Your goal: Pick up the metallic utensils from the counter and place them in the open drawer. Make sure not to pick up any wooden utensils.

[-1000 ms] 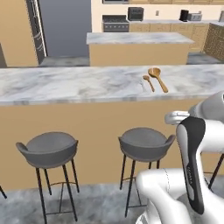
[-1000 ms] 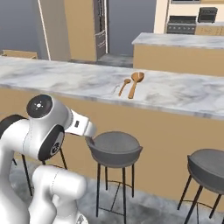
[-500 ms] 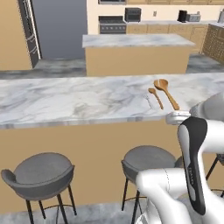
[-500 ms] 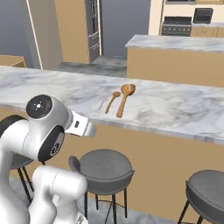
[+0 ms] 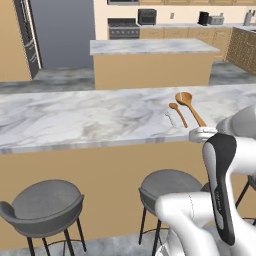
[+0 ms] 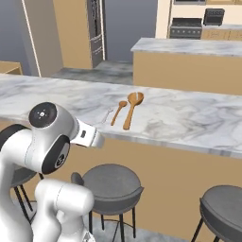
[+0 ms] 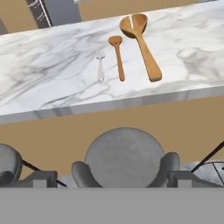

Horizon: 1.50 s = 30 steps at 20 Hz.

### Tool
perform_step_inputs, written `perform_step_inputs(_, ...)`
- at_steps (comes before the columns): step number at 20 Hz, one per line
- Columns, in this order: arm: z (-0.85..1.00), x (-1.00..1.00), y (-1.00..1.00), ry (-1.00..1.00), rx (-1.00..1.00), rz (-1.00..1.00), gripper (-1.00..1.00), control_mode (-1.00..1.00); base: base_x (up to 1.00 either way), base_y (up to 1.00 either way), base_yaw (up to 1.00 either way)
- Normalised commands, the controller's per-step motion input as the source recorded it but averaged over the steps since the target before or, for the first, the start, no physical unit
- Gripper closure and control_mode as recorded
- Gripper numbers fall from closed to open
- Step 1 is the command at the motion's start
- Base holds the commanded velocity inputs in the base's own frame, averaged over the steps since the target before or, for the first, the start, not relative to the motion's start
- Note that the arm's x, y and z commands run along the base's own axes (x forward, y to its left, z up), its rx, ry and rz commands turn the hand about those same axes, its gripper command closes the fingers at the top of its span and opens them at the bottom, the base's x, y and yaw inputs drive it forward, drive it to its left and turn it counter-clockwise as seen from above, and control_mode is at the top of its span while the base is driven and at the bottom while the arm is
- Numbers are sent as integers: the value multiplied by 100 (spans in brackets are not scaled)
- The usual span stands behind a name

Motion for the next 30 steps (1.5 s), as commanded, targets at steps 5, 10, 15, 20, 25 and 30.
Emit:
perform_step_inputs(5, 1, 17, 3, 4, 0, -1, -100, -100, 41, 6, -3)
perform_step_inputs(10, 21, 2, 4, 8, 0, -1, -100, -100, 0, 0, 0)
perform_step_inputs(15, 12, 21, 0, 8, 0, 0, -100, -100, 0, 0, 0)
perform_step_inputs(20, -5, 50, 7, 12, 2, 0, -100, -100, 0, 0, 0)
perform_step_inputs(25, -25, 73, 13, 2, 0, 0, -100, -100, 0, 0, 0)
perform_step_inputs(30, -1, 73, 18, 6, 0, 0, -100, -100, 0, 0, 0)
